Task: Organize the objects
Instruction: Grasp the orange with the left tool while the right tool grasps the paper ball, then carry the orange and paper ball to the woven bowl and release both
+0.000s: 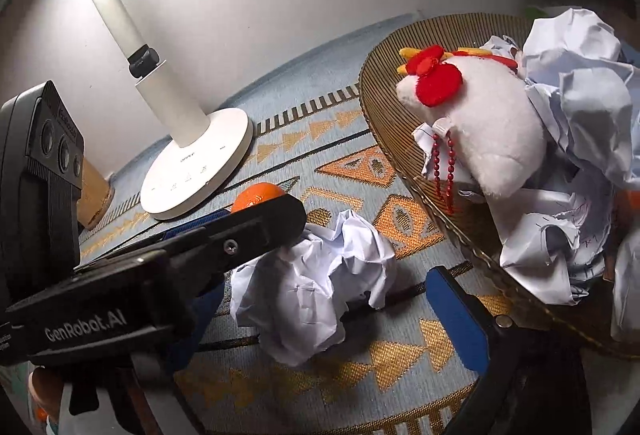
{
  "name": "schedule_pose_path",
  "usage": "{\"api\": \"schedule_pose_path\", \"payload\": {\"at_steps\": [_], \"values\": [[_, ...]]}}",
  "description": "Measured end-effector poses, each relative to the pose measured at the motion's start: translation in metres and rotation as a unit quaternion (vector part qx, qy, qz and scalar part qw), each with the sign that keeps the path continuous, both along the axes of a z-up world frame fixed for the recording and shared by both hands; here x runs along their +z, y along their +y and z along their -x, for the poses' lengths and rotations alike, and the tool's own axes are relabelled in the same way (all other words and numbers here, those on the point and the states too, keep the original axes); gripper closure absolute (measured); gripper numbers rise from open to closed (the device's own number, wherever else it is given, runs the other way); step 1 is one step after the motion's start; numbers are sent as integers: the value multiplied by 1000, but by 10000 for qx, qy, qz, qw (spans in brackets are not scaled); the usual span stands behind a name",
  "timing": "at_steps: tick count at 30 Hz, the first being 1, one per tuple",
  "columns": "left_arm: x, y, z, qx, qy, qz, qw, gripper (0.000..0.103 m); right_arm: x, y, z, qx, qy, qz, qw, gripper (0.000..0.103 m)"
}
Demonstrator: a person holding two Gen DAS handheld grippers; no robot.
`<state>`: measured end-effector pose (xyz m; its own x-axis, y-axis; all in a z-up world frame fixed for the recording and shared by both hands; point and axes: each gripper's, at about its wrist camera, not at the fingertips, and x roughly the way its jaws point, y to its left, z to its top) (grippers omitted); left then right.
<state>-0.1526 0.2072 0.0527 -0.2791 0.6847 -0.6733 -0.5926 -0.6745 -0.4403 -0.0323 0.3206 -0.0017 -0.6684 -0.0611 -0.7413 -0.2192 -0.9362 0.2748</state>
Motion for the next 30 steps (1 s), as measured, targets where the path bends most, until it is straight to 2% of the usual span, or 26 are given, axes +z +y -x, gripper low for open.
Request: {"api": "schedule_pose_path", "payload": {"at_steps": [1,2,5,7,9,13,15,17,19,21,22,24,25,26,27,29,30], "values": [[0,-4,2,124,-15,-43,9999,50,1,-2,-1,42,48,-67,10000,38],[-3,-6,6,206,-113,-50,9997,66,1,-4,0,213,54,-42,9997,42],[-5,-21,13,421,-297,-382,9979,68,2,-5,5,426,197,35,9989,54],[-1,-35,14,460,-309,-806,9952,68,4,-6,0,665,314,194,9971,66],[1,-44,13,527,-289,-946,9937,68,8,-12,-7,864,436,128,9952,66],[-1,-49,15,524,-442,-1060,9920,68,14,-33,-25,1132,578,-302,9914,68],[-2,-54,17,534,-510,-1159,9905,68,12,-41,-30,1176,516,-541,9902,68],[-3,-58,19,541,-582,-1228,9892,68,8,-42,-31,1248,365,-461,9904,68],[-6,-59,22,536,-695,-1279,9879,68,10,-40,-35,1307,431,-340,9899,68],[-8,-59,24,554,-794,-1276,9871,68,10,-35,-44,1399,412,1,9893,68],[-9,-60,25,582,-816,-1271,9868,68,8,-32,-48,1525,299,303,9874,66],[-11,-61,26,602,-862,-1290,9861,68,-2,-23,-57,1637,-45,892,9825,55],[-11,-62,27,615,-888,-1306,9855,68,-7,-20,-59,1567,-70,1152,9809,49],[-12,-63,26,629,-905,-1323,9851,68,-7,-12,-68,1432,19,1340,9806,36],[-13,-62,27,639,-924,-1337,9846,68,-6,-6,-75,1287,81,1458,9809,32],[-14,-62,27,646,-972,-1358,9838,68,-5,0,-79,990,85,1433,9847,14],[-14,-62,27,650,-979,-1360,9837,68,-4,0,-78,916,124,1438,9853,11]]}}
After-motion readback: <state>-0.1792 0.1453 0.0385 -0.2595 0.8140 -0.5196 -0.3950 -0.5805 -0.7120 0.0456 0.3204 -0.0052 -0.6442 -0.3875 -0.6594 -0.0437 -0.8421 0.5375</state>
